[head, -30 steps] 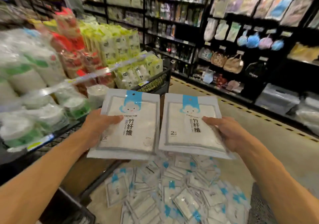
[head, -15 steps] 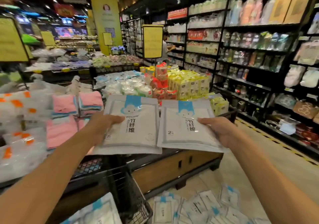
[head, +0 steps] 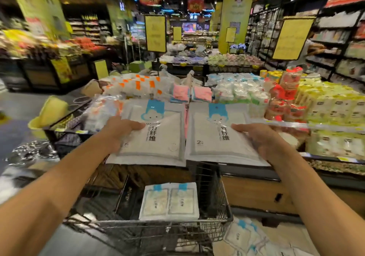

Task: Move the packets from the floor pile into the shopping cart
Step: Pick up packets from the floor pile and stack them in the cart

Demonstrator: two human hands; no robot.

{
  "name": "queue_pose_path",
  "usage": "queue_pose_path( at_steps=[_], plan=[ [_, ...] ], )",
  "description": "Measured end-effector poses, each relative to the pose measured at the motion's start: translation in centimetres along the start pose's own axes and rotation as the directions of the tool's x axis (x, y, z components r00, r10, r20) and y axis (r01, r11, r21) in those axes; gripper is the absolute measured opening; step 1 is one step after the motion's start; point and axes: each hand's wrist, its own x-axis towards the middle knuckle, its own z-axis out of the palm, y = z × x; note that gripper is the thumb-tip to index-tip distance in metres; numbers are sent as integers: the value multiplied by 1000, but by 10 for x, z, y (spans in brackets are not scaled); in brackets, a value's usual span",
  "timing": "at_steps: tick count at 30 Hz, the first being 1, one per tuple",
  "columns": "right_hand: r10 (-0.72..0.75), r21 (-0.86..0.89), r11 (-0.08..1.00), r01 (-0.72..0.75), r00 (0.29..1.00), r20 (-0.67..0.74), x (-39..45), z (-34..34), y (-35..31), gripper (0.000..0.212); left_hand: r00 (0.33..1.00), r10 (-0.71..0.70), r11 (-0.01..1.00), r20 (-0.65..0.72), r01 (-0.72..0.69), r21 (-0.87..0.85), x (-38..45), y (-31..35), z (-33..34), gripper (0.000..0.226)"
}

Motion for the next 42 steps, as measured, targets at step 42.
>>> queue_pose_path(
  at_steps=[42],
  plan=[
    [400, -173, 901, -397, 916, -20, 328, 136, 303, 28, 917, -398, 917, -42, 399, 17, 309, -351, -20, 29]
  ],
)
